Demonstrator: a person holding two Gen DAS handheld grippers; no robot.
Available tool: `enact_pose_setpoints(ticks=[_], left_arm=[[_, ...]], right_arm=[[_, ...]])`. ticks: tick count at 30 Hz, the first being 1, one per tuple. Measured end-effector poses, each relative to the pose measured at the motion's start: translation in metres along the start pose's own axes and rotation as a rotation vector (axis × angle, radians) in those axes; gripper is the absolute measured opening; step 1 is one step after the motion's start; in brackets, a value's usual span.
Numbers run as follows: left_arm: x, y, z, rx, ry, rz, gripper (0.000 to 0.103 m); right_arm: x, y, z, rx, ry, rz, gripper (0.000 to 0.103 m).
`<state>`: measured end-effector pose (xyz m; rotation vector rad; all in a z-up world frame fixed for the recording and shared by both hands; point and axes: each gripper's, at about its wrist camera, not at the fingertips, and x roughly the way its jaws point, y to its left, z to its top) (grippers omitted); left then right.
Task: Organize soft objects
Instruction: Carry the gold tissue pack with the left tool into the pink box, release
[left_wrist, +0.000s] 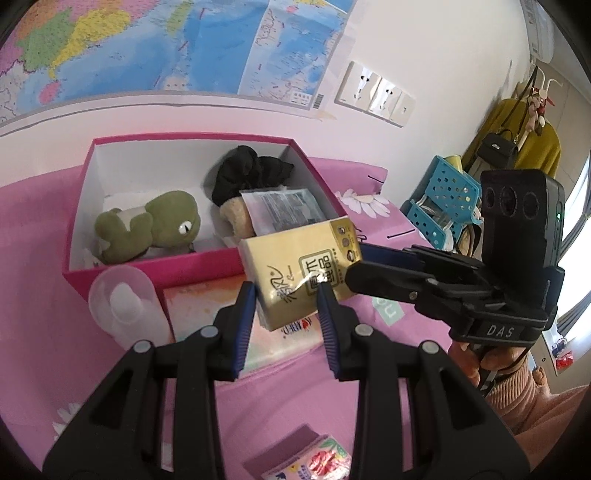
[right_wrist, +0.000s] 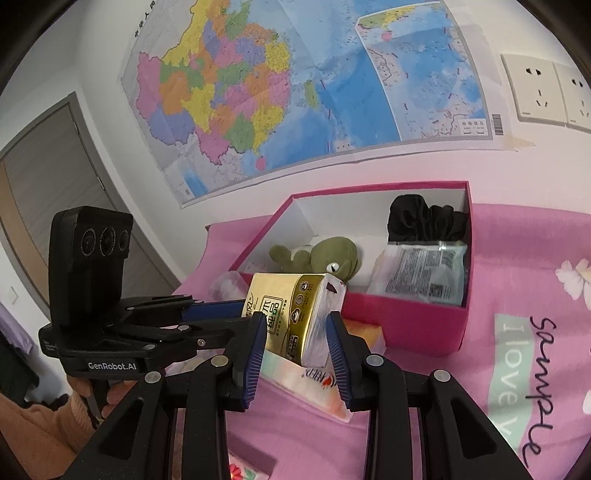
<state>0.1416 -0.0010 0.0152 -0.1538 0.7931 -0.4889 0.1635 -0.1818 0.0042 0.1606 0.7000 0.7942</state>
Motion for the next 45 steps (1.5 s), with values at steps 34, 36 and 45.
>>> enact_pose_setpoints(ticks=[34, 36, 45], left_arm=[[0.019, 0.017, 0.043, -0.009, -0.023, 0.067, 0.035], [0.02, 0.019, 0.045, -0.014, -0.022, 0.071, 0.035], [0.03, 0.031, 0.054, -0.032, -0.004, 0.101, 0.035]], right_arm=[[0.029, -0.019, 0.04, -0.016, -0.009, -0.021, 0.034], [0.032, -0.02, 0.043, -0.016, -0.009, -0.024, 0.034], [0.046, -0.023, 0.053, -0.01, -0.001, -0.035, 0.034]])
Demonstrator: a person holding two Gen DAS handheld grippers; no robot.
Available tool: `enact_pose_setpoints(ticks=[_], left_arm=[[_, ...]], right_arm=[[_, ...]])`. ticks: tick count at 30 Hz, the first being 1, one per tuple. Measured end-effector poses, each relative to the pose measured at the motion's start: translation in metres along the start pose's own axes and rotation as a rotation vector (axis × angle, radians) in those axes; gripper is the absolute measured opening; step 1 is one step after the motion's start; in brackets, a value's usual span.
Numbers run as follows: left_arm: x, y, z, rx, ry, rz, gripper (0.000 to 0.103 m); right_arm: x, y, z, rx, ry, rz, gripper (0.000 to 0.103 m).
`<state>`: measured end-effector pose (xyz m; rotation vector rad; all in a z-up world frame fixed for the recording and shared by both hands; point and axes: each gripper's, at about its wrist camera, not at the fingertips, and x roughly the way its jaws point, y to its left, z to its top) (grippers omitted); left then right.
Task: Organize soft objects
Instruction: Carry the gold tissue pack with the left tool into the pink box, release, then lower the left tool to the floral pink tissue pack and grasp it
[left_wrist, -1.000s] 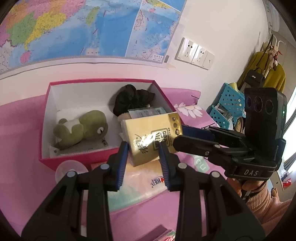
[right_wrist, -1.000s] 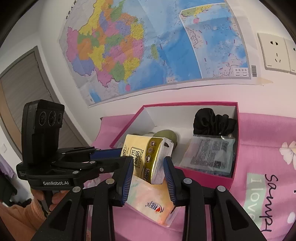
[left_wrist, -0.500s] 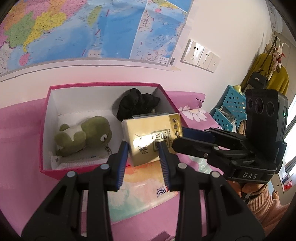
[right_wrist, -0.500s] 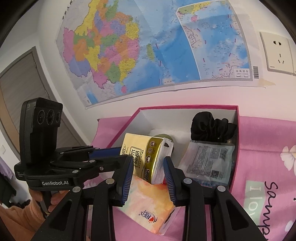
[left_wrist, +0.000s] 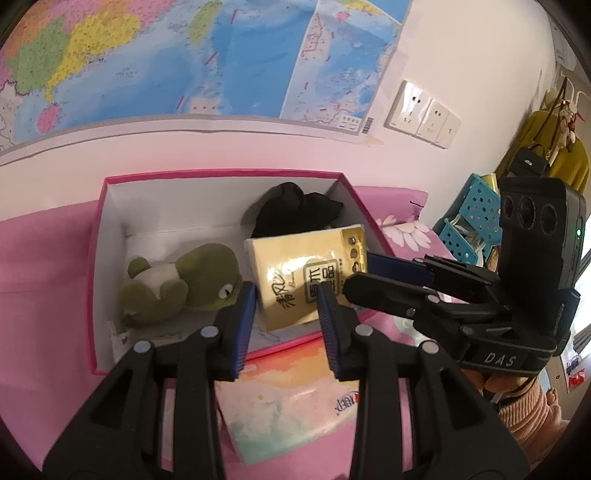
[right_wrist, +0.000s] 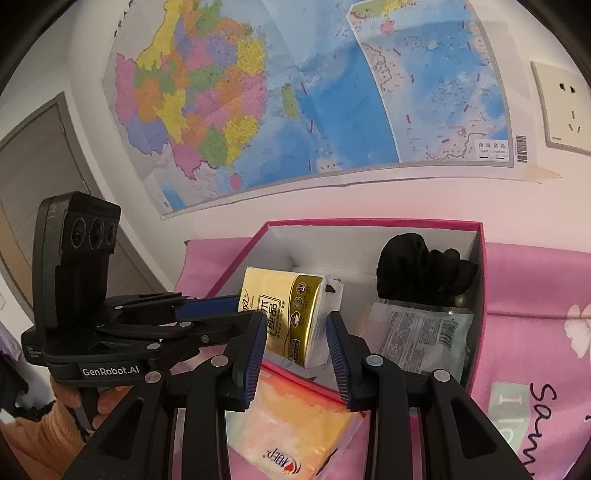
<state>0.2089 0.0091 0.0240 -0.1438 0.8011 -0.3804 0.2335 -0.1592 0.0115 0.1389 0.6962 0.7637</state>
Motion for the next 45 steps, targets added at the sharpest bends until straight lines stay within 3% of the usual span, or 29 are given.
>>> enact_pose_setpoints(ticks=[24, 31, 36, 39, 41, 45], left_arm=[[0.026, 0.014, -0.002, -0.042, 0.069, 0.081, 0.035], [-0.009, 0.003, -0.013, 0.001, -0.026, 0.078, 0.035], [-0.047, -0.011, -0.031, 0.066, -0.095, 0.025, 0.046], [-0.071, -0.017, -0.05, 0.098, -0.126, -0.024, 0.05], [-0.079, -0.021, -0.064, 0.109, -0.119, -0.05, 0.051], [-0.08, -0.023, -0.097, 0.122, -0.062, -0.063, 0.051]], right_arm=[[0.035, -0.016, -0.005, 0.057, 0.08, -0.036, 0.034], [0.016, -0.016, -0.012, 0.063, 0.059, -0.037, 0.035], [-0.009, -0.01, -0.02, 0.052, 0.039, -0.014, 0.036], [-0.026, 0.0, -0.029, 0.03, 0.046, 0.041, 0.043], [-0.037, 0.008, -0.039, 0.001, 0.055, 0.072, 0.049], [-0.05, 0.02, -0.066, -0.016, 0.103, 0.126, 0.051]])
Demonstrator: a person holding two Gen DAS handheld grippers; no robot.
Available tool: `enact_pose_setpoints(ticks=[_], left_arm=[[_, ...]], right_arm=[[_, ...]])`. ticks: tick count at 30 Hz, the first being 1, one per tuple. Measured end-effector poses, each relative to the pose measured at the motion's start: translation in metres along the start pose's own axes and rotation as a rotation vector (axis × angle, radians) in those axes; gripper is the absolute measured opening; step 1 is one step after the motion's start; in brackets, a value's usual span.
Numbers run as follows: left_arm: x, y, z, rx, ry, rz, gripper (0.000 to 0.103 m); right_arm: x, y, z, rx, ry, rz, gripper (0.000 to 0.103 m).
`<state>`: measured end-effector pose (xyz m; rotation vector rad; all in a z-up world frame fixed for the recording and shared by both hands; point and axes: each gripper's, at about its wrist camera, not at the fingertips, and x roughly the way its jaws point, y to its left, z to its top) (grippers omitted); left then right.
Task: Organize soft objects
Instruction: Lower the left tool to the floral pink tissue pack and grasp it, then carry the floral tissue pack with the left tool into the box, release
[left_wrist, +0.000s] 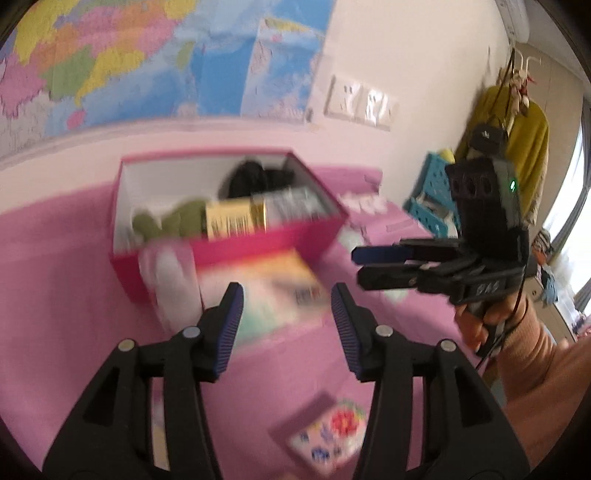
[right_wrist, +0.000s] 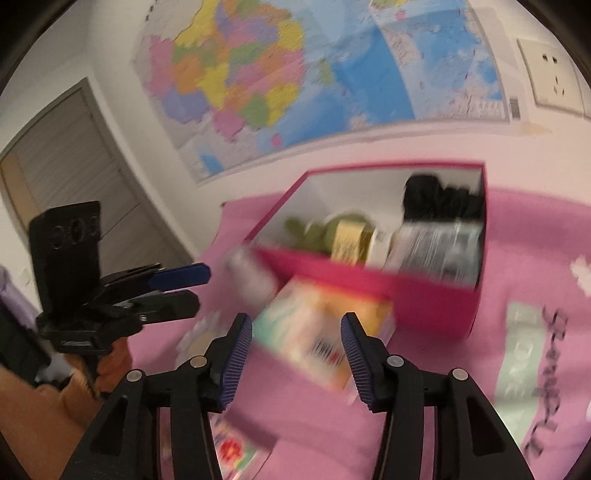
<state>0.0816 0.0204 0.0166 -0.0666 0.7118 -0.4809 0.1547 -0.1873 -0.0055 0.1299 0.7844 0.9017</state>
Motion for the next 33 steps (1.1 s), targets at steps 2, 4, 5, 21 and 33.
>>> enact_pose_setpoints(ticks=[2, 4, 5, 21, 33], left_arm=[[0.005, -0.001, -0.019, -0.013, 0.048, -0.005, 0.051], [0.01, 0.001, -0.035, -0.043, 0.089, -0.027, 0.051], [0.013, 0.002, -0.045, -0.065, 0.121, -0.049, 0.051], [0.018, -0.008, -0.115, -0.158, 0.291, -0.104, 0.051], [0.03, -0.009, -0.114, -0.206, 0.31, -0.138, 0.039]], right_arm=[[-0.001, 0.004, -0.016, 0.005, 0.029, 0.01, 0.052], [0.002, 0.007, -0.032, 0.014, 0.068, 0.015, 0.051], [0.004, 0.009, -0.042, 0.019, 0.089, 0.01, 0.051], [0.038, 0.032, -0.121, 0.107, 0.255, 0.078, 0.052], [0.04, 0.033, -0.123, 0.12, 0.238, 0.076, 0.036]])
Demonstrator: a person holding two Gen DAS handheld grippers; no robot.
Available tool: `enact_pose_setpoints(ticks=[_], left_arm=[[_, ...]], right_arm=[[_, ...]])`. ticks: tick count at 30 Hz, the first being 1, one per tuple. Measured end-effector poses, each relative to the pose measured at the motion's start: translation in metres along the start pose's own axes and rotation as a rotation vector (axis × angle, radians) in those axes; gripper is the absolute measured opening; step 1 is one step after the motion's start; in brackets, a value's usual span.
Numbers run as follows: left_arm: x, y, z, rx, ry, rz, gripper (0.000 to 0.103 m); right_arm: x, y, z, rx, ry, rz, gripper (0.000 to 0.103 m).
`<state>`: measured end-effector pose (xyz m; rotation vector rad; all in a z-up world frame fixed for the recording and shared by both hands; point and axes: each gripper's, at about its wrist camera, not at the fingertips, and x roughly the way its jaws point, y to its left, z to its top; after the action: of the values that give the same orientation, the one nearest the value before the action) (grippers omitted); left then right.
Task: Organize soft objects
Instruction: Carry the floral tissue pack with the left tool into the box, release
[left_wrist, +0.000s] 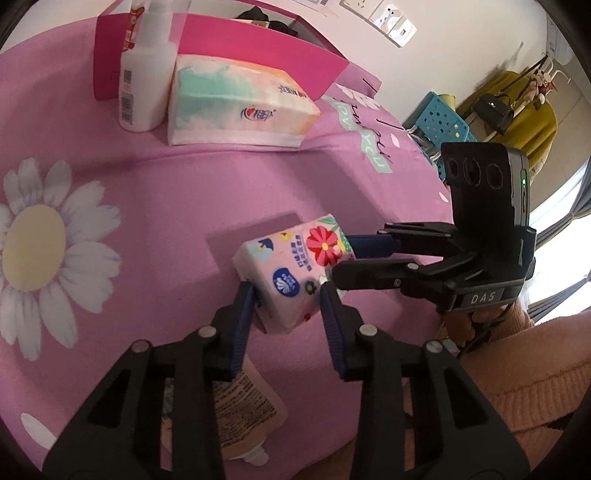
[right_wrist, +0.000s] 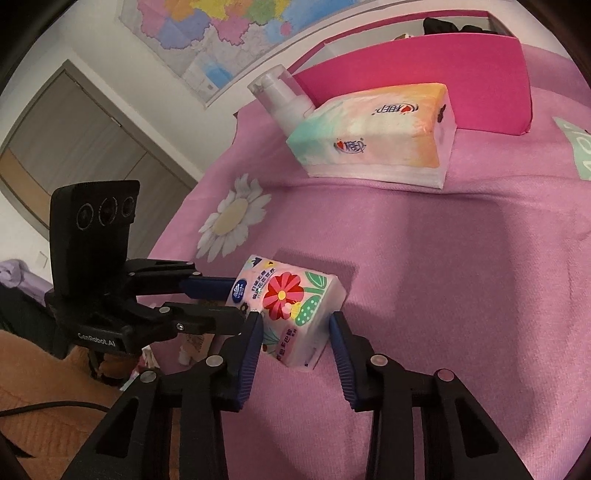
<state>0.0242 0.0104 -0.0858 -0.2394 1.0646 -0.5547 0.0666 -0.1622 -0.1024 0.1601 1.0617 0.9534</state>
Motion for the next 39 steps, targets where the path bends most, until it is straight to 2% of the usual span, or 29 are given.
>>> enact_pose_setpoints(ticks=[17, 27, 39], left_arm=[[-0.024, -0.01, 0.043, 0.047, -0.135, -0.011, 0.039], [-0.033, -0.016, 0.075, 0.077, -0.199, 0.018, 0.039], [-0.033, -0.018, 0.103, 0.093, -0.227, 0.056, 0.039]], right_arm=[[-0.033, 0.001, 0.031, -0.032, -0.125, -0.053, 0.034], [-0.048, 0.001, 0.052, -0.05, -0.192, -0.075, 0.034], [-0.06, 0.001, 0.082, -0.087, -0.261, -0.09, 0.034]])
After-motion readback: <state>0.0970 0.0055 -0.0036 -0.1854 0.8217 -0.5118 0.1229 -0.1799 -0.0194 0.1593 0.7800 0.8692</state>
